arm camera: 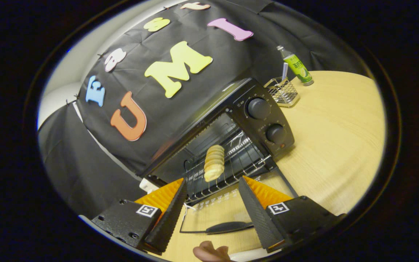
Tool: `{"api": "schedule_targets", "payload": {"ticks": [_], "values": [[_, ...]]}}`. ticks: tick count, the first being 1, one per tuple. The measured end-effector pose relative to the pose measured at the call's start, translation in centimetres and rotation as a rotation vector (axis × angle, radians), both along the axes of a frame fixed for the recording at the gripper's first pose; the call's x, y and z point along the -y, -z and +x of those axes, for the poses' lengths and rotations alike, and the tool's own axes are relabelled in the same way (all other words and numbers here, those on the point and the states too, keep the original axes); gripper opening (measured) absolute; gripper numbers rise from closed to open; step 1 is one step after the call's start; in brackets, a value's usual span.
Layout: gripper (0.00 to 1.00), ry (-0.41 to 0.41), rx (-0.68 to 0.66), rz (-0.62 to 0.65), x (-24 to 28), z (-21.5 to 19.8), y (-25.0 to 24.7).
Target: Open the toaster oven, put the food inside, and close the toaster oven door.
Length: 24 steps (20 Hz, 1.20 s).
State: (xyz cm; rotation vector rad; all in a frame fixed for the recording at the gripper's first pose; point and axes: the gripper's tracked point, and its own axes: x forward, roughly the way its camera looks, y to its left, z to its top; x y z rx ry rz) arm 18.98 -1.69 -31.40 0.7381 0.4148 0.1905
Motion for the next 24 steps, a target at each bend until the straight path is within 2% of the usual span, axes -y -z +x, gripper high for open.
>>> {"api": "schedule_targets", "payload": {"ticks": [3,6,14,17,24], "values": [[0.97,-0.075,-0.034,-0.076,-1.7,-3.2,0.4],[1.0,-0.155,-0.073,-0.263,-3.0,-6.0,1.8],[1.0,-0.164,-0.136,-0.689,-3.2,-8.4,4.9],[1.0,-0.177,-0.21,-0.677,-4.5,-8.8,6.8],[1.0,-0.122,-0.294,-0.712,-4.4,-6.8,9.0]]}}
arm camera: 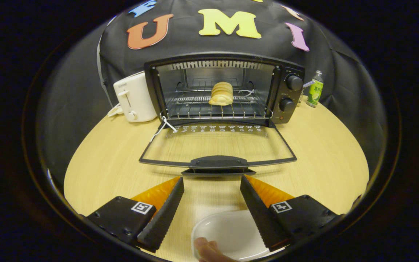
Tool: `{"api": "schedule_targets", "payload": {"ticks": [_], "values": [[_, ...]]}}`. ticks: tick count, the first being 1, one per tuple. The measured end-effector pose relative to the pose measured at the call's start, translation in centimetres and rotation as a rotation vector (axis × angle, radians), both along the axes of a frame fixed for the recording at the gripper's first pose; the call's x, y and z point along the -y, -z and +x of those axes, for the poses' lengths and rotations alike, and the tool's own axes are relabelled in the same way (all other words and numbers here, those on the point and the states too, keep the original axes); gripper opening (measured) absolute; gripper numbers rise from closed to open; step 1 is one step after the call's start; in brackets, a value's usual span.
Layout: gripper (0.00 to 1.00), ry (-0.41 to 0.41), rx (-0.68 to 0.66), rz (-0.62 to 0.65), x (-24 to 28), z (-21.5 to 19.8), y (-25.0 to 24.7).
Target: Open the toaster oven, put the food inside, and close the toaster oven door.
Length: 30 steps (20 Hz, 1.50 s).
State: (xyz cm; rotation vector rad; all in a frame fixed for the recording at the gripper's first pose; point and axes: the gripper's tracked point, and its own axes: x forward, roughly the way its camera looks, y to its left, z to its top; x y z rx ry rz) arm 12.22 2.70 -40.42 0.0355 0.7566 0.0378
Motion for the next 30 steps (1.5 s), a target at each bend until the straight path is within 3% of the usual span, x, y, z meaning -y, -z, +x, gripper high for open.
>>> {"api": "schedule_targets", "payload": {"ticks": [9,19,30], "values": [[1.0,0.057,-0.021,-0.017,0.3,1.4,-0.5],[1.0,0.061,0.098,0.005,-0.3,1.8,-5.3],[1.0,0.041,0.342,-0.005,-0.3,4.7,-11.6]]}}
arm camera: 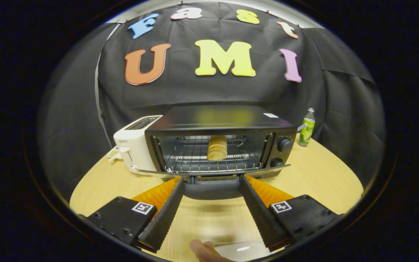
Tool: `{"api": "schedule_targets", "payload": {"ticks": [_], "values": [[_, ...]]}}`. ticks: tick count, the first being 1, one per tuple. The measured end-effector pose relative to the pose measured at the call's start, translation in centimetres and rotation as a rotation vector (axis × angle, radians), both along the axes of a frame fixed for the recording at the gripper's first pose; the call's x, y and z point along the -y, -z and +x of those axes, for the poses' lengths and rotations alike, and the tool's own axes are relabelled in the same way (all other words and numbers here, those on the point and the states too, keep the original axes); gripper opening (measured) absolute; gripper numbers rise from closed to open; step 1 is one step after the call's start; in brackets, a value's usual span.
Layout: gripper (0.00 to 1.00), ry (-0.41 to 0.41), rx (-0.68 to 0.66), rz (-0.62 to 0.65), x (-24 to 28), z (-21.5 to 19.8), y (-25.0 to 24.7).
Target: Open the toaster oven, put the food inside, and close the toaster oven door.
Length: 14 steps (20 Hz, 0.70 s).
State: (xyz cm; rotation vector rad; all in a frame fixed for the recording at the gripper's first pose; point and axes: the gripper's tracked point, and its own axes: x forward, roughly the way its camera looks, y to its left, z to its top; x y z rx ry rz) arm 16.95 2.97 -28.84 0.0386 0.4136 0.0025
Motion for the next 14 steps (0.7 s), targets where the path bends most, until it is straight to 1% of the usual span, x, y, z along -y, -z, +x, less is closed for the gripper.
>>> {"api": "schedule_targets", "payload": {"ticks": [4,6,9,14], "values": [[1.0,-0.005,0.045,-0.023,0.1,0.0,-1.6],[1.0,0.017,0.045,-0.022,0.7,-0.8,-1.8],[1.0,-0.013,0.022,0.006,0.3,-1.7,-1.8],[1.0,-0.018,0.054,-0.011,1.6,-3.1,-3.5]]}}
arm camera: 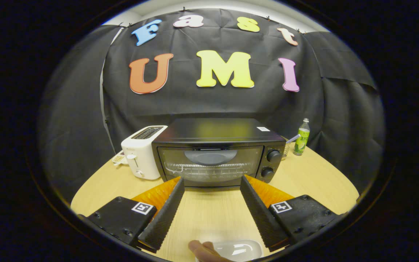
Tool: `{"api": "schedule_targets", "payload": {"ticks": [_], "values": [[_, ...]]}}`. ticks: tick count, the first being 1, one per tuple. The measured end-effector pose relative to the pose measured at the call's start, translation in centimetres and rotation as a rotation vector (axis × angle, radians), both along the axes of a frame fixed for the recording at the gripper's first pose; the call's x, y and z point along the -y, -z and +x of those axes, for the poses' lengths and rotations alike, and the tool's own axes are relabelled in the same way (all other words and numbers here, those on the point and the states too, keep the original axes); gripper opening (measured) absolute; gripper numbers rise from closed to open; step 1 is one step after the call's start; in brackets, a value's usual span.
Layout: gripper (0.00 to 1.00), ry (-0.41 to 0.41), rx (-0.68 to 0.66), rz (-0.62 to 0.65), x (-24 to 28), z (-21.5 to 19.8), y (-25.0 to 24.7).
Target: Open the toaster oven, put the food inside, and close the toaster oven door.
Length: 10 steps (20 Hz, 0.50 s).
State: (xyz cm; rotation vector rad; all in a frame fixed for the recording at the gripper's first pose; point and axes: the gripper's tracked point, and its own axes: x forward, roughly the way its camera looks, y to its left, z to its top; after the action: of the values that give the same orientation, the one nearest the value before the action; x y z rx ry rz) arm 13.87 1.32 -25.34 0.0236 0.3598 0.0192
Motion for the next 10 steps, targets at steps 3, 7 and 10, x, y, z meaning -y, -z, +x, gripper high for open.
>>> {"api": "schedule_targets", "payload": {"ticks": [3,7,10], "values": [[1.0,0.007,0.025,-0.028,1.2,-1.1,-2.0],[1.0,-0.001,0.07,0.0,2.0,-3.8,-6.5],[1.0,0.001,0.11,0.018,2.5,-6.0,-10.9]]}}
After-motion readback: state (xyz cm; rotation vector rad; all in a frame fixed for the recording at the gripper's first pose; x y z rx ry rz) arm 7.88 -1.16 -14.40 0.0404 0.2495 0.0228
